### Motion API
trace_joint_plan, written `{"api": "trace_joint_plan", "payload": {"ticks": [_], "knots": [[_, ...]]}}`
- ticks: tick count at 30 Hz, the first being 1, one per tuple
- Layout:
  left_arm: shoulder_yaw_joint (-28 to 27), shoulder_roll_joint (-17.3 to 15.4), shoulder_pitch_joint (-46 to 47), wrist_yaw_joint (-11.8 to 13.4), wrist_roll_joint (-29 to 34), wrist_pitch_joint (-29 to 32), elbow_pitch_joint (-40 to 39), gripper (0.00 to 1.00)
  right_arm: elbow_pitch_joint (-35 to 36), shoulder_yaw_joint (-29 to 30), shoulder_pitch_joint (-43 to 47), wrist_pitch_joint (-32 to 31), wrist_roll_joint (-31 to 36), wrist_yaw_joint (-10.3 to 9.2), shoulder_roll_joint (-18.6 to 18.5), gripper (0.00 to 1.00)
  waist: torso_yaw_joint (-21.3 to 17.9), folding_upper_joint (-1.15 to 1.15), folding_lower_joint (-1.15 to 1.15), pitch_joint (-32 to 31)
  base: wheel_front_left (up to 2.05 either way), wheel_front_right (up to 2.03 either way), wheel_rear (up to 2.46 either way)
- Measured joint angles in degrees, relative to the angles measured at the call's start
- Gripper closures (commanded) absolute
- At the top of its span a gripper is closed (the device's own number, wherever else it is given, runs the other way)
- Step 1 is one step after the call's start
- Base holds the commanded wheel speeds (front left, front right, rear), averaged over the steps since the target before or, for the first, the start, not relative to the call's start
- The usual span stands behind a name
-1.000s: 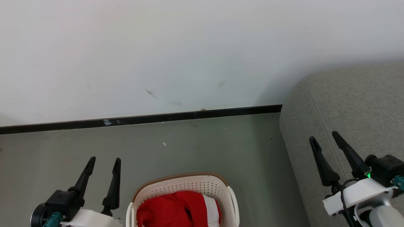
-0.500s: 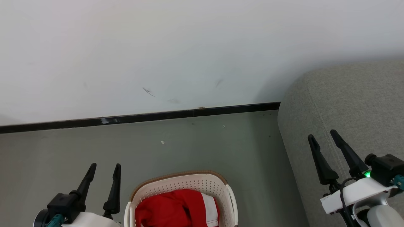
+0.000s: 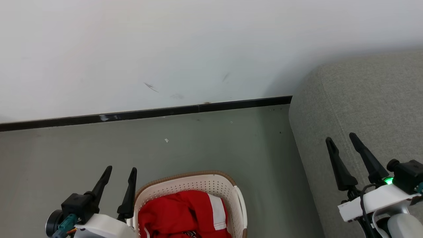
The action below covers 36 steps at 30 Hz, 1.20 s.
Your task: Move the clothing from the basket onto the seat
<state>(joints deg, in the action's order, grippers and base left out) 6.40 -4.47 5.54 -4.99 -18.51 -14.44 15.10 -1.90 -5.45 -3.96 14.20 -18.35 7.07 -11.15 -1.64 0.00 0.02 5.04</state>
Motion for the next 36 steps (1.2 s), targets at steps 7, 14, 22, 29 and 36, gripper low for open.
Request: {"api": "trace_joint_plan", "payload": {"ticks": [7,14,22,29,36], "knots": [[1.2,0.2,2.6,-0.3,0.2,0.0,2.4,0.00,0.6,0.6,0.0,0.0,-0.3,0.00,0.0,0.00,-0.5,0.00,0.00,2.2,0.00,0.00,0.00],[2.5,0.4,5.0,-0.8,0.5,0.3,4.6,0.00,1.5,1.0,-0.2,0.0,-0.7,0.00,0.4,0.00,-1.2,0.00,0.00,5.0,0.00,0.00,0.00],[4.1,0.5,8.7,-1.1,0.6,1.3,6.7,0.00,2.6,0.5,-2.9,0.0,-0.7,0.00,0.4,0.00,-2.0,0.00,0.00,8.9,0.00,0.00,0.00],[5.7,0.7,12.4,-1.3,1.0,2.5,9.2,0.00,3.4,0.7,-4.9,0.0,-0.9,0.00,0.6,0.00,-2.8,0.00,-0.01,12.9,0.00,0.00,0.00],[6.5,1.0,15.5,-1.3,0.9,4.1,12.9,0.00,4.2,1.0,-7.2,0.0,-1.9,0.00,1.5,0.00,-3.7,0.00,0.00,17.0,0.00,0.00,0.00]]}}
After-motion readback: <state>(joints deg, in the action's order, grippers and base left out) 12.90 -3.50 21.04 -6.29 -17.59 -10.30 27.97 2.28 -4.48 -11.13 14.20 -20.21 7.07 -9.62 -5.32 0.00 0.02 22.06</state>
